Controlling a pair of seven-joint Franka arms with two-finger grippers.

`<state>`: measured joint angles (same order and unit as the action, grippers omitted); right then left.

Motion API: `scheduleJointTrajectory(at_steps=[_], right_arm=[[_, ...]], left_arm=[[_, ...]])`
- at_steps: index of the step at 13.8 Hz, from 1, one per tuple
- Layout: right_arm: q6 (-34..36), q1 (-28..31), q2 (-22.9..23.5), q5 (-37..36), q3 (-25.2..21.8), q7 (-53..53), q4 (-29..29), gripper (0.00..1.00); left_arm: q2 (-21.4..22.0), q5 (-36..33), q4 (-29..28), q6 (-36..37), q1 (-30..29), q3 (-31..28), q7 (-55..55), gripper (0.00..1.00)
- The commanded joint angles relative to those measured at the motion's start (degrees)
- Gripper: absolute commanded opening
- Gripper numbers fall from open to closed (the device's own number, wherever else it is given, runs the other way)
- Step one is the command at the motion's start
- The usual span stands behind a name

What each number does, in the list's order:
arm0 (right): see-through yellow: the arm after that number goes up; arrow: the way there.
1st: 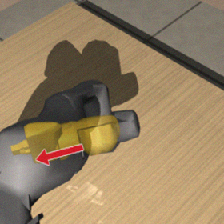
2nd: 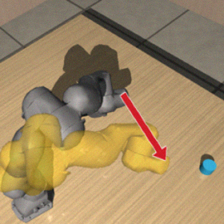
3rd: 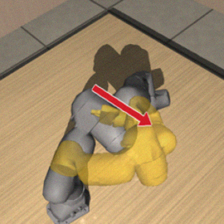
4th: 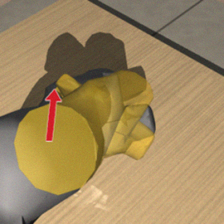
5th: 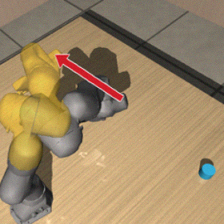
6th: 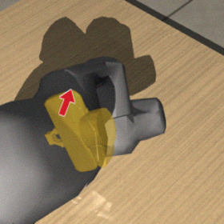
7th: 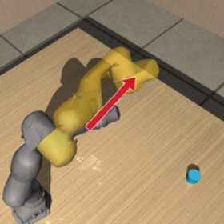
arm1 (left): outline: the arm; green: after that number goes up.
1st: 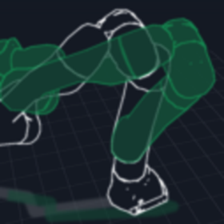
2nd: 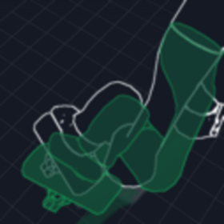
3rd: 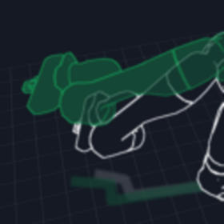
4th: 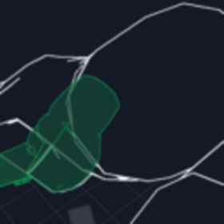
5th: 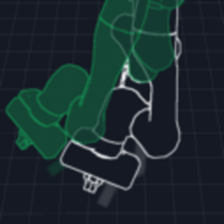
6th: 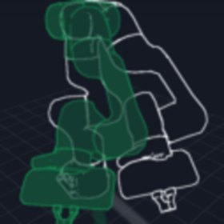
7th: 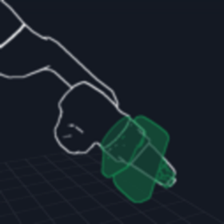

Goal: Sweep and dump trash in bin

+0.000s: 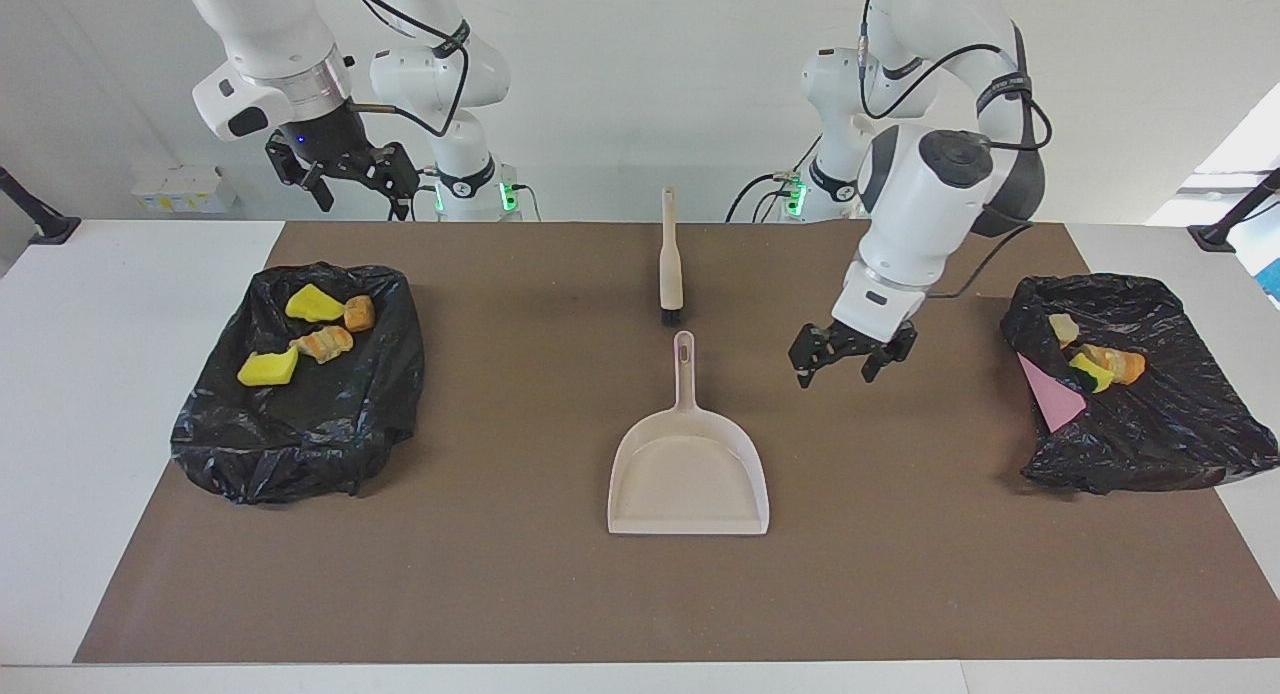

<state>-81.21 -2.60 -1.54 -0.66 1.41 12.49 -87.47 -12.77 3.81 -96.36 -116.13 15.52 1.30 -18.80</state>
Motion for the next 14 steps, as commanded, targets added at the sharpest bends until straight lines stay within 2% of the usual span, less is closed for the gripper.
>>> scheduleJointTrajectory(at_steps=[1, 5, 7, 9, 14], right_arm=[[-1.06, 0.32, -1.54, 0.75, -0.18, -1.68, -1.91, 1.0], [-1.93, 0.14, -1.45, 0.75, -0.09, -1.95, -1.82, 1.0], [-3.08, 0.14, -1.45, 0.75, -0.09, -1.95, -1.91, 1.0], [-5.18, -0.12, -0.75, 0.75, 0.0, -0.98, -1.3, 1.0], [-5.28, 0.14, -0.66, 1.1, 0.0, -0.72, -0.94, 1.0]], left_arm=[[2.04, 1.38, 0.73, 4.32, -4.26, 0.37, 6.92, 1.0], [6.08, 1.2, 0.64, 8.8, -9.88, 0.01, 16.95, 1.0], [8.19, 0.42, 0.73, 10.47, -10.34, 0.01, 18.1, 1.0], [9.86, -3.26, 1.34, 14.59, -10.34, -0.16, 20.9, 1.0], [14.43, -3.72, 2.05, 20.23, -11.57, -0.43, 22.75, 1.0]])
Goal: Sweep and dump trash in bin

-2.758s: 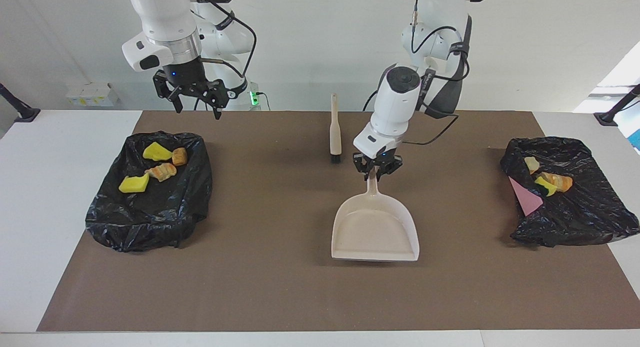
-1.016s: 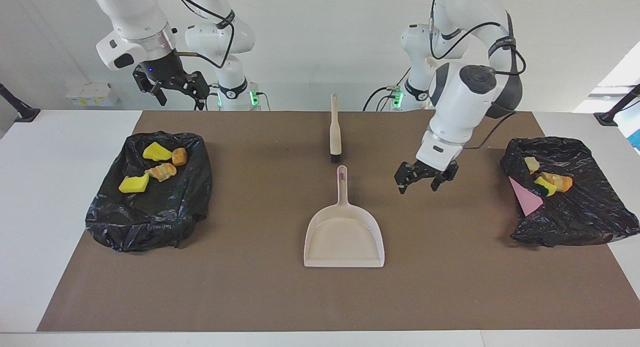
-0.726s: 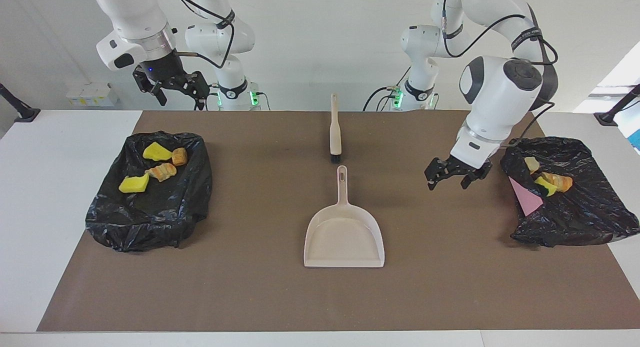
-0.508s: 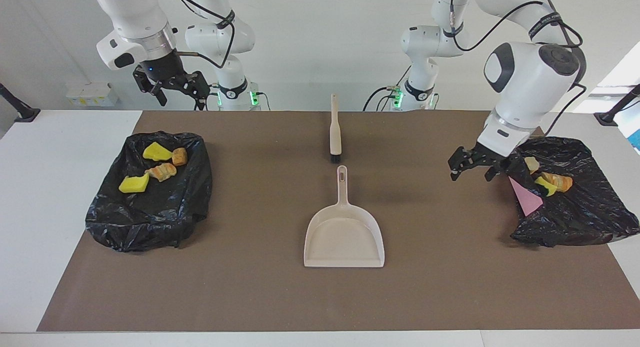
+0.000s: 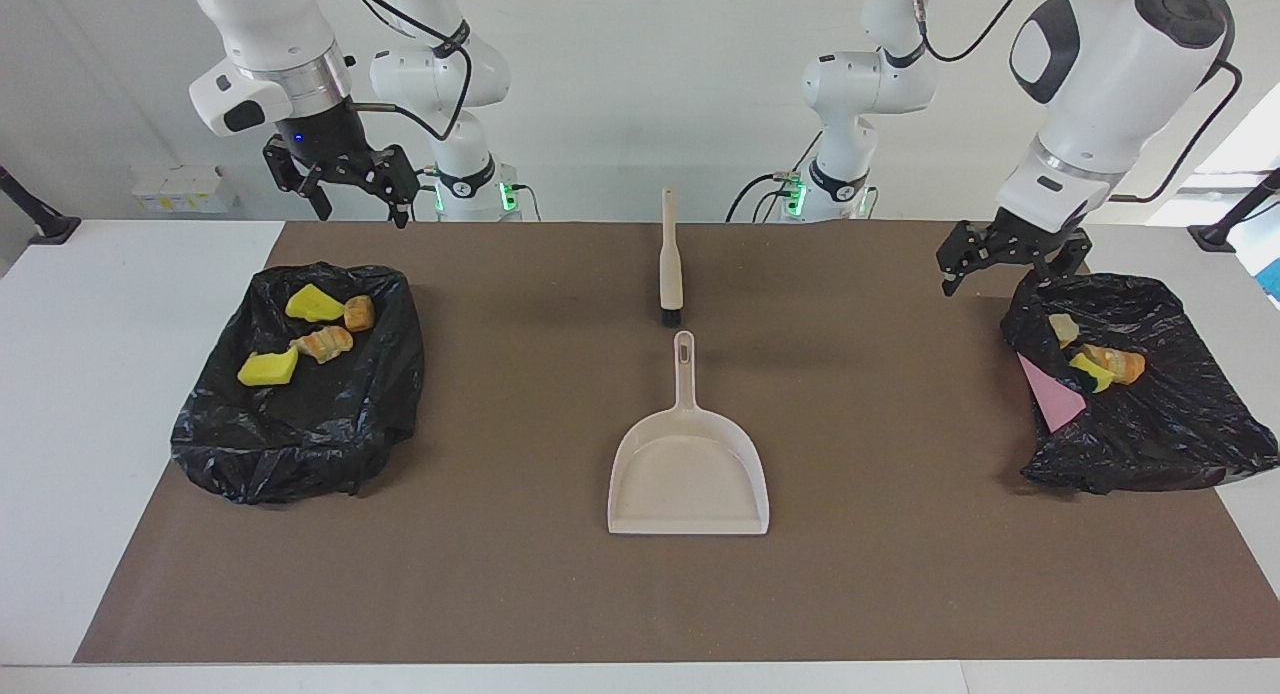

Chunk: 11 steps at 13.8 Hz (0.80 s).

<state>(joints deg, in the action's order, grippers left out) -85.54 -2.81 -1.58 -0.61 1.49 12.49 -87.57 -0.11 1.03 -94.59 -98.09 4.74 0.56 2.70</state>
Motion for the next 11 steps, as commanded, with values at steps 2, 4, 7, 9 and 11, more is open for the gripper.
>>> scheduleJointTrajectory(at_steps=[2, 4, 7, 9, 11], right_arm=[[-0.94, 0.61, -0.62, 1.05, -0.18, -0.89, -0.85, 1.0], [-0.94, 0.61, -0.62, 1.14, -0.09, -1.15, -0.85, 1.0], [-0.24, 0.35, -0.62, 0.53, 0.09, -1.06, -0.42, 1.0], [-0.24, 0.08, -0.62, 0.08, 0.26, -1.06, 0.11, 1.0], [-0.24, 0.08, -0.53, 0.08, 0.35, -1.06, 0.38, 1.0]], left_arm=[[3.88, -0.94, -1.03, 3.69, -1.22, 0.32, 1.61, 1.0], [4.24, -0.94, -1.65, 4.84, -1.22, 0.32, 1.87, 1.0], [3.63, -0.94, -0.34, 4.93, -1.31, 0.41, 2.4, 1.0], [3.28, -0.94, 1.07, 6.76, -1.22, 0.5, 2.58, 1.0], [3.1, -1.03, 1.69, 7.48, -1.22, 0.5, 2.58, 1.0]])
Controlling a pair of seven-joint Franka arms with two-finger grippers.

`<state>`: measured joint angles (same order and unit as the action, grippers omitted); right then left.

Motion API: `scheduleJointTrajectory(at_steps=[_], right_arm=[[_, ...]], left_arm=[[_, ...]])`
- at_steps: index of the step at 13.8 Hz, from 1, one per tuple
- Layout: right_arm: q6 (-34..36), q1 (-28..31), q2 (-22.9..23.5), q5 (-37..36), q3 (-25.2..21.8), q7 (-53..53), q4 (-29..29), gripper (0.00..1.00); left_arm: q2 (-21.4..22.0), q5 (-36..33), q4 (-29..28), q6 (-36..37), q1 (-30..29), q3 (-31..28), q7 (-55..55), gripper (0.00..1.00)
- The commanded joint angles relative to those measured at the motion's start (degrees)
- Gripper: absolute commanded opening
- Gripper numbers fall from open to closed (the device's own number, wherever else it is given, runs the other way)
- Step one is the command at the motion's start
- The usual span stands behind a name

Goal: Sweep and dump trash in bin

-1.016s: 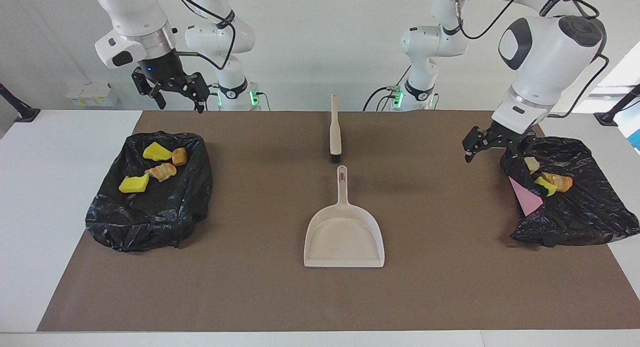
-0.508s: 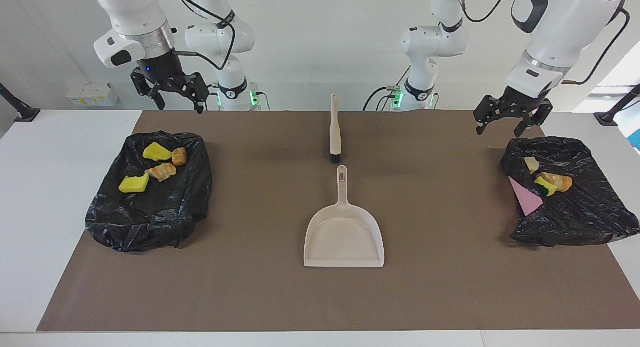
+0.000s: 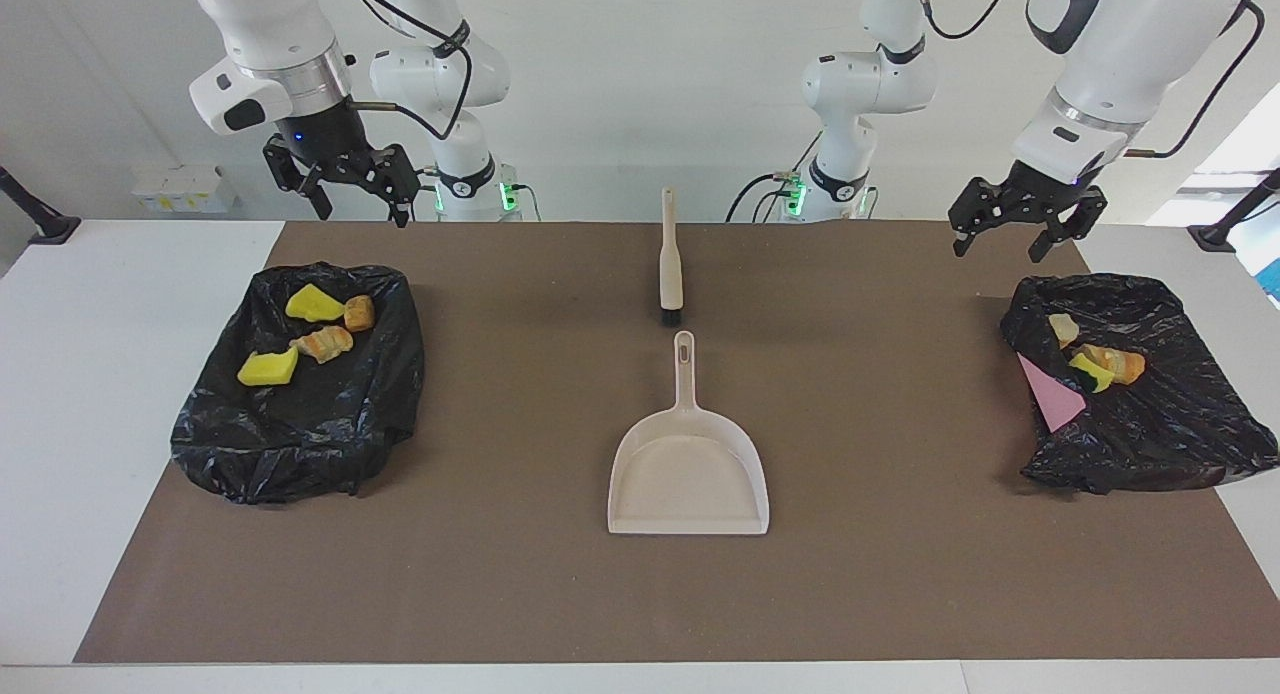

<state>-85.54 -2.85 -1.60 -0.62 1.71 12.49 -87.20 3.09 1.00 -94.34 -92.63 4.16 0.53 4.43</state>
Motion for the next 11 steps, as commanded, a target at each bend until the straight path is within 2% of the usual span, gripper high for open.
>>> scheduleJointTrajectory(at_steps=[1, 11], right_arm=[[-0.15, 0.13, -0.51, 0.09, 0.13, -1.06, 0.01, 1.0], [-0.06, 0.13, -0.69, 0.36, 0.22, -1.15, -0.43, 1.0]], left_arm=[[-0.11, -0.91, 1.35, 1.93, -0.65, 0.53, 0.84, 1.0], [0.16, -0.91, 1.0, 2.02, -1.0, 0.53, 0.84, 1.0]])
